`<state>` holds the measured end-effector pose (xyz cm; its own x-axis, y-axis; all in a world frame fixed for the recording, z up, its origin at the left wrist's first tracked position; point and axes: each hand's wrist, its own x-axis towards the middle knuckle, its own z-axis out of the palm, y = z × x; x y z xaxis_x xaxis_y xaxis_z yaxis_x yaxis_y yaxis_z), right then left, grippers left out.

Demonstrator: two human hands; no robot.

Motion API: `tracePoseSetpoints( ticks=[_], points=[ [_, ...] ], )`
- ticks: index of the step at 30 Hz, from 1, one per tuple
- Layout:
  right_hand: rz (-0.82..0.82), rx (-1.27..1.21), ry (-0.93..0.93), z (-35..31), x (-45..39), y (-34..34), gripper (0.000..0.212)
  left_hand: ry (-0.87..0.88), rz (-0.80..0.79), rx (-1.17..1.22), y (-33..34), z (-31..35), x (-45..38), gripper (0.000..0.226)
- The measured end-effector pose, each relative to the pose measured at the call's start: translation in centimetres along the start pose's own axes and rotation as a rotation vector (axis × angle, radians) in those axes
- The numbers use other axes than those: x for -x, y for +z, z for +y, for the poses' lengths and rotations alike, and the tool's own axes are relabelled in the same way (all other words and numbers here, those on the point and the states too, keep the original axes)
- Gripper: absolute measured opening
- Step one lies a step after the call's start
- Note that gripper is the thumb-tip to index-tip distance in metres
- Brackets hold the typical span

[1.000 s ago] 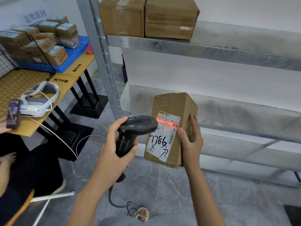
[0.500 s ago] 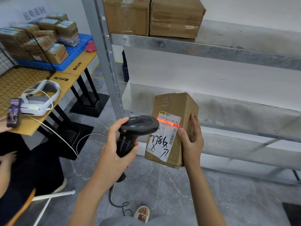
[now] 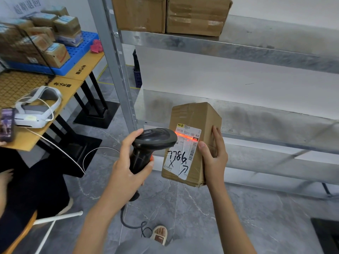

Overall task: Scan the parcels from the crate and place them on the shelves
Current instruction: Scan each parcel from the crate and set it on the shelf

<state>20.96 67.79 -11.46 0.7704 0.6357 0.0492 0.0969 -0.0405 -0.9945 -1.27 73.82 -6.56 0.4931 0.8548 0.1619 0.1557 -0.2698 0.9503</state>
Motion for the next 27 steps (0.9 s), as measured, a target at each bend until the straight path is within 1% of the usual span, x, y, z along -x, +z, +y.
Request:
tracePoseSetpoints(
  ticks=[3,6,9,11,13,15,19,22,27],
  points=[
    [-0.076,0.022,0.028,-0.7,-1.5,0.0,0.085,0.085,-0.067,-0.095,-0.9,0.1,-1.5,0.095],
    [-0.246,0.135,0.058,-2.4,-4.4,-0.2,0.087,0.198,-0.153,-0.250,-2.8,1.0,-3.6,0.099],
    [-0.438,0.288,0.042,-4.5,-7.6,-0.5,0.085,0.335,-0.257,-0.400,-4.7,1.9,-5.4,0.102],
    [-0.561,0.379,0.033,-6.0,-9.3,-0.5,0.079,0.427,-0.306,-0.447,-5.7,2.2,-6.3,0.102],
    [-0.649,0.437,0.040,-7.3,-10.6,-0.3,0.075,0.512,-0.333,-0.478,-6.3,2.4,-7.1,0.102],
    [-0.688,0.465,0.051,-8.3,-11.5,0.1,0.076,0.567,-0.350,-0.507,-6.4,2.4,-7.7,0.099],
    [-0.726,0.494,0.035,-9.4,-12.0,0.6,0.073,0.601,-0.342,-0.526,-6.3,2.1,-7.9,0.093],
    [-0.701,0.505,0.008,-9.8,-12.1,0.8,0.071,0.600,-0.310,-0.528,-6.3,1.9,-7.9,0.088],
    [-0.703,0.511,0.021,-9.8,-12.1,0.7,0.061,0.630,-0.273,-0.513,-6.6,2.4,-7.7,0.075]
  ],
)
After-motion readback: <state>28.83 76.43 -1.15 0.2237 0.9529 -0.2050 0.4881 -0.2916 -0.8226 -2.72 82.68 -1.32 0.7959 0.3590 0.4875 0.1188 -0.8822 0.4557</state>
